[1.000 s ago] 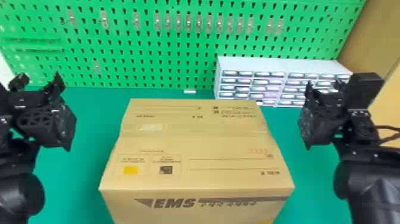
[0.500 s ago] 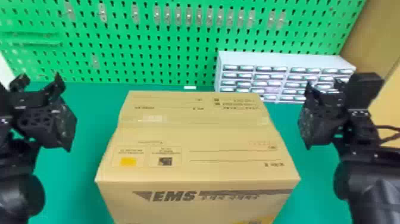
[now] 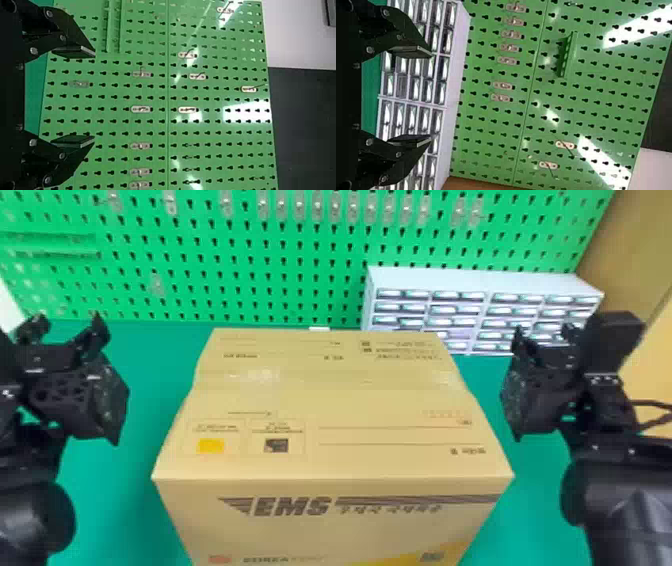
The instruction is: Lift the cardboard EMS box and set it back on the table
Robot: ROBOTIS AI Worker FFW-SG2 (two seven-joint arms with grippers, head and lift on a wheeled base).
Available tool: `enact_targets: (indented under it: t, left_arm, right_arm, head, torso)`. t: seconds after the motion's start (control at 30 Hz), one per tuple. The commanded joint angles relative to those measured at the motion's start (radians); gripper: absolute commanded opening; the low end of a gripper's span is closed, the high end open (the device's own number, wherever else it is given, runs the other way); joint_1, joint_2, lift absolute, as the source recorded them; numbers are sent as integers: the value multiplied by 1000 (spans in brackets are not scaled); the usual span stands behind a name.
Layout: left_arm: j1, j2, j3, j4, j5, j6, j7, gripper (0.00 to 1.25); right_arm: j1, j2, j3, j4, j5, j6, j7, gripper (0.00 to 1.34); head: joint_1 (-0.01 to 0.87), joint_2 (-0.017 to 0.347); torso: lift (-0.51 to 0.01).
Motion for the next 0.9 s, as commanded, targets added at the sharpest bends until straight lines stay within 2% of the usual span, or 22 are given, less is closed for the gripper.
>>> enact_targets:
  t: [0.0,0.3,0.67,0.77,0.87]
  left_arm:
    - [0,0,0,0,2,0,0,761]
    - [0,0,-2,0,2,0,0,761]
    - [-1,0,9,2,3,0,0,761]
    - [0,0,8,9,3,0,0,761]
    - [-1,2,5,23,3,0,-6,761]
  right_arm:
    - [0,0,0,0,1,0,0,831]
    - [0,0,0,0,3,0,0,831]
    - [-6,0,-6,4,1,-3,0,831]
    - [4,0,-15,31,-8,-95,0,831]
    - [17,-5,-24,63,-71,-159,0,830]
  head:
    - [678,-14]
    - [678,-14]
    - [678,-14]
    - [678,-14]
    - [678,-14]
  torso:
    - [-79]
    - [-98]
    - [-92]
    - [-92]
    - [-92]
